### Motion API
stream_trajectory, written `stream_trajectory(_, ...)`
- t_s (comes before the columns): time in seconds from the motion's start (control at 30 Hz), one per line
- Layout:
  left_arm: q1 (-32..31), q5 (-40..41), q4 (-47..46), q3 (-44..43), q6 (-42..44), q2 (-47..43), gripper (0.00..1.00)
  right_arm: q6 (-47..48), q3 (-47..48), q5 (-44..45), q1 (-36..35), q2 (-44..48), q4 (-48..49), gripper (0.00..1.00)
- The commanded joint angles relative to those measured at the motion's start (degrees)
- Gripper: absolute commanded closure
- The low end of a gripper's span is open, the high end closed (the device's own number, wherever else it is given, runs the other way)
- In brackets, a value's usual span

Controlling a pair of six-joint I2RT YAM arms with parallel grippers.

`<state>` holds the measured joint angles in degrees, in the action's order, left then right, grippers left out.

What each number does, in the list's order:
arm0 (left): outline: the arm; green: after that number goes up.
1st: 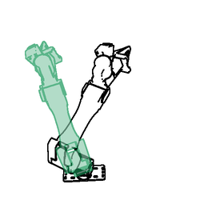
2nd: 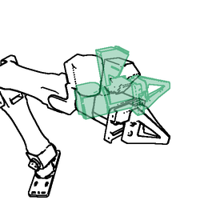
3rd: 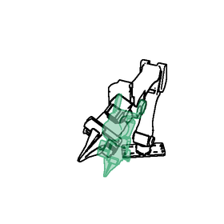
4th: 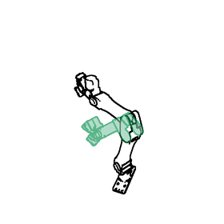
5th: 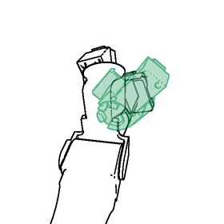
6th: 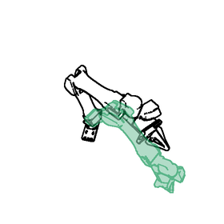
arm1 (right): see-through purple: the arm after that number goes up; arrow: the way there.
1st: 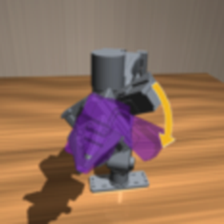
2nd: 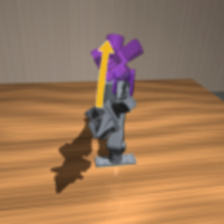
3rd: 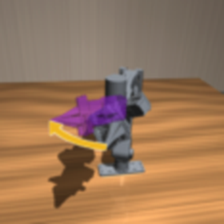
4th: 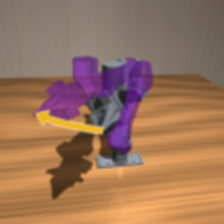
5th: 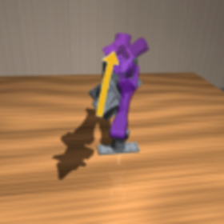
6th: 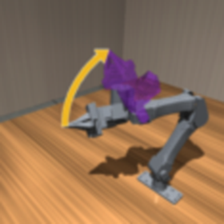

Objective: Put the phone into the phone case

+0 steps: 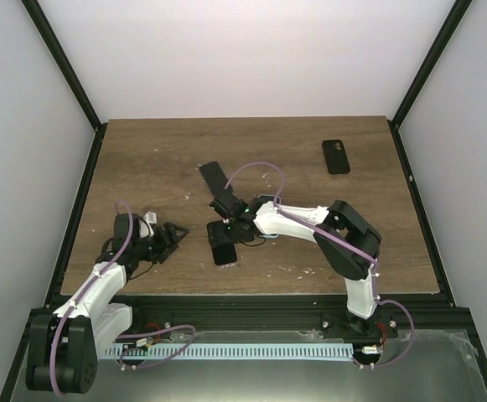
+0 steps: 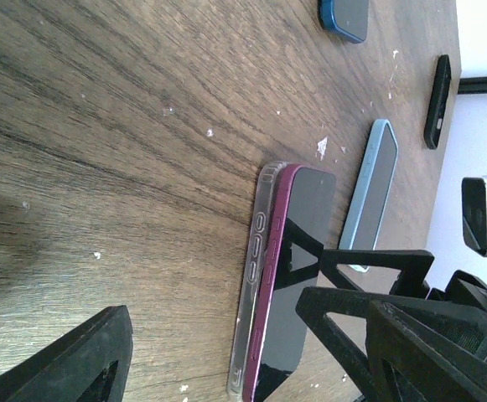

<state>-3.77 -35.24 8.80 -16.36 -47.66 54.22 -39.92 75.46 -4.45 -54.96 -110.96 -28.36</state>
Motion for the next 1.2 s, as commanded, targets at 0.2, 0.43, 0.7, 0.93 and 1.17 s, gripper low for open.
stream_trajectory(0.2,-0.1,-5.4,0.7,-1.8,3.7,0.5,0.30,0.1,-7.5,-2.7,3.6,6.1,7.5,0.25)
stream_trajectory(0.43,-1.4,-5.3,-1.0,-3.0,3.1,3.0,0.39,-0.7,-14.3,-7.1,6.6,7.8,16.4,0.57)
stream_trajectory(0.7,-3.9,-4.3,-2.9,-5.1,1.9,7.7,0.44,1.1,-19.0,-13.2,8.9,8.0,23.9,0.77)
stream_trajectory(0.93,-6.7,-3.2,-6.7,-6.5,0.0,13.9,0.56,-0.8,-20.8,-18.2,8.8,7.1,27.8,0.81)
stream_trajectory(1.17,-8.5,-3.2,-6.4,-8.4,-0.1,17.4,0.62,-2.9,-26.3,-23.3,7.2,8.0,36.1,0.82)
